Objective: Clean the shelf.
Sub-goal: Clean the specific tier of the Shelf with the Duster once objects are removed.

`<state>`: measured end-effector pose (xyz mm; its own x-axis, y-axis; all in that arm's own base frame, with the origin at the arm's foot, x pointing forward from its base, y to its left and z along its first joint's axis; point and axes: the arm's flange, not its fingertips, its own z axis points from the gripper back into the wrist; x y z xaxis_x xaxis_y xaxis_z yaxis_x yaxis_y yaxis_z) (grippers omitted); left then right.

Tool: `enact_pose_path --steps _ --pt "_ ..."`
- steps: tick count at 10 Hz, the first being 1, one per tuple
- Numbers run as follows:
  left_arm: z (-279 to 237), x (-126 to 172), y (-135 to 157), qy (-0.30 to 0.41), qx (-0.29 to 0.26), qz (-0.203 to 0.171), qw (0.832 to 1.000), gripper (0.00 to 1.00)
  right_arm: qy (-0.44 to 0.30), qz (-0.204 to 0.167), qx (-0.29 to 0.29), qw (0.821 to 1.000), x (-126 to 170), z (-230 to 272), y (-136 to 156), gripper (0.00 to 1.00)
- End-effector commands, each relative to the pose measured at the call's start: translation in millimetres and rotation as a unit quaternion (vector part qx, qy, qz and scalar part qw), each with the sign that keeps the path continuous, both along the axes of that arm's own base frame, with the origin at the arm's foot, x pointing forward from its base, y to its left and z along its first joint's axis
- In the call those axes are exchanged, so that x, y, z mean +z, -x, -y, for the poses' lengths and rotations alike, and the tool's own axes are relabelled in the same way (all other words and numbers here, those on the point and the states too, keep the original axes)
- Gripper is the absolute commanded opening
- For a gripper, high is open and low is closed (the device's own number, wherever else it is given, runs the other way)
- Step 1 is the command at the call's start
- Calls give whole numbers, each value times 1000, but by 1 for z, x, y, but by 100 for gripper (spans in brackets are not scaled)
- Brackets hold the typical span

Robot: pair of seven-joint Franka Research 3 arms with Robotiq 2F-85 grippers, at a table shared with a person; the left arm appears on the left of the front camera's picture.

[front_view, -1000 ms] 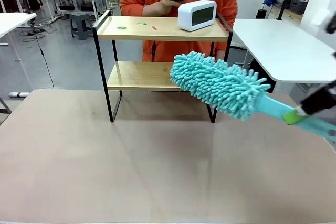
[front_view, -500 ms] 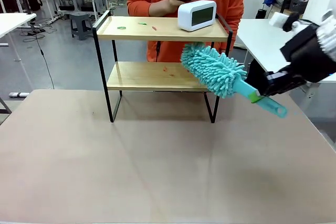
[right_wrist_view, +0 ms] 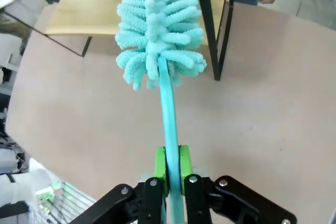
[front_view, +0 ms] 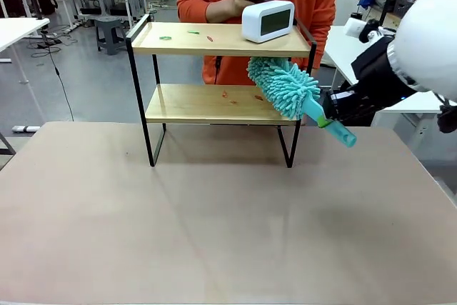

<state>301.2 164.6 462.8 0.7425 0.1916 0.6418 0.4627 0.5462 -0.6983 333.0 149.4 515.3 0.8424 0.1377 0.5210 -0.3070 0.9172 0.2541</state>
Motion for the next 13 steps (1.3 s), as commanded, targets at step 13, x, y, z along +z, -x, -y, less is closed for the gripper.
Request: enact_pose_path --steps 13 --pt "3 -1 0 6 -1 16 1000 100 -19 -92 50 994 -17 -59 -43 12"
